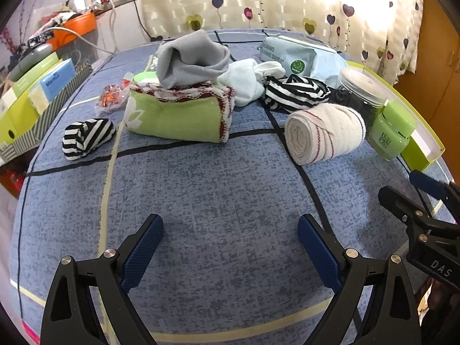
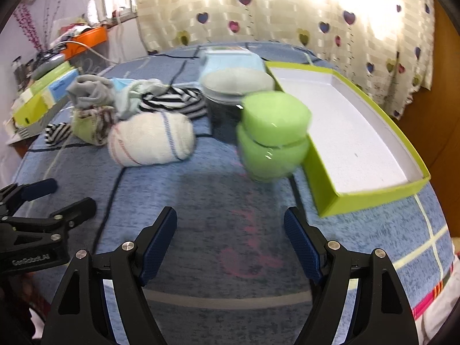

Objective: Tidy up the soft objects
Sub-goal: 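Move the left tool toward the grey sock while the right tool approaches the white rolled towel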

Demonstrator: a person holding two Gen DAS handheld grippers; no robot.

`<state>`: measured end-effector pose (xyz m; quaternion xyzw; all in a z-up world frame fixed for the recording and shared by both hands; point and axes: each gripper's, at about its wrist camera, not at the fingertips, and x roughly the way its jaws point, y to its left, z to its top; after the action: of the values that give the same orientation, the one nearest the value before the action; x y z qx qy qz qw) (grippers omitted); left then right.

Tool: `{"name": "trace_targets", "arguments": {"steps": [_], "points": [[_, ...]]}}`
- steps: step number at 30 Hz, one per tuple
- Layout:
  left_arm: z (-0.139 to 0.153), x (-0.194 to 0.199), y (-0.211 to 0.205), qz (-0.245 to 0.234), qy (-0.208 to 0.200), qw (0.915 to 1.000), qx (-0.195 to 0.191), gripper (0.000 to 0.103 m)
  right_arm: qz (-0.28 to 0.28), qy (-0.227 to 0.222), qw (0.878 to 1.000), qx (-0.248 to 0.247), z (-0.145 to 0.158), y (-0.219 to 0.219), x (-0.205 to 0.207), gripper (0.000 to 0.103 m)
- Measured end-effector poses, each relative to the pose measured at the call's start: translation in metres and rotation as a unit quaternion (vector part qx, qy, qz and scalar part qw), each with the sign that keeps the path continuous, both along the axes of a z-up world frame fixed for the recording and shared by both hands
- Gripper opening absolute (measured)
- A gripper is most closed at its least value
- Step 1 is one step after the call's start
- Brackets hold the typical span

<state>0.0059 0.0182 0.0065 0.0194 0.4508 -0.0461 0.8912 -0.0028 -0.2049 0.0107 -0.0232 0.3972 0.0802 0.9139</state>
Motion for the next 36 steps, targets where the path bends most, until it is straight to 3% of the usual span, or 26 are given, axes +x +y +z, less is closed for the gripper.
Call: {"name": "trace_targets", "arguments": {"steps": [6,16,19,26,36], "points": [[0.007,0.004,0.023,0.019,-0.001,0.9993,-0.031,0.095,0.047,-0.012,0.999,-0.005,0.012,0.017,0.006,0.077],[0.024,0.014,0.059,0.064,-0.019,0.9969,-0.041,0.095,0.12,-0.024,0.992,0.005,0.026,0.045,0.029,0.077],[0.028,0.017,0.067,0.072,-0.024,0.9961,-0.046,0.095,0.146,-0.043,0.988,-0.009,0.03,0.055,0.032,0.077],[0.037,0.025,0.073,0.072,-0.033,0.9954,-0.055,0.095,0.184,-0.037,0.982,-0.033,0.025,0.065,0.047,0.077],[0.061,0.047,0.075,0.07,-0.053,0.9941,-0.064,0.095,0.239,-0.055,0.958,-0.146,0.007,0.079,0.042,0.077]]}}
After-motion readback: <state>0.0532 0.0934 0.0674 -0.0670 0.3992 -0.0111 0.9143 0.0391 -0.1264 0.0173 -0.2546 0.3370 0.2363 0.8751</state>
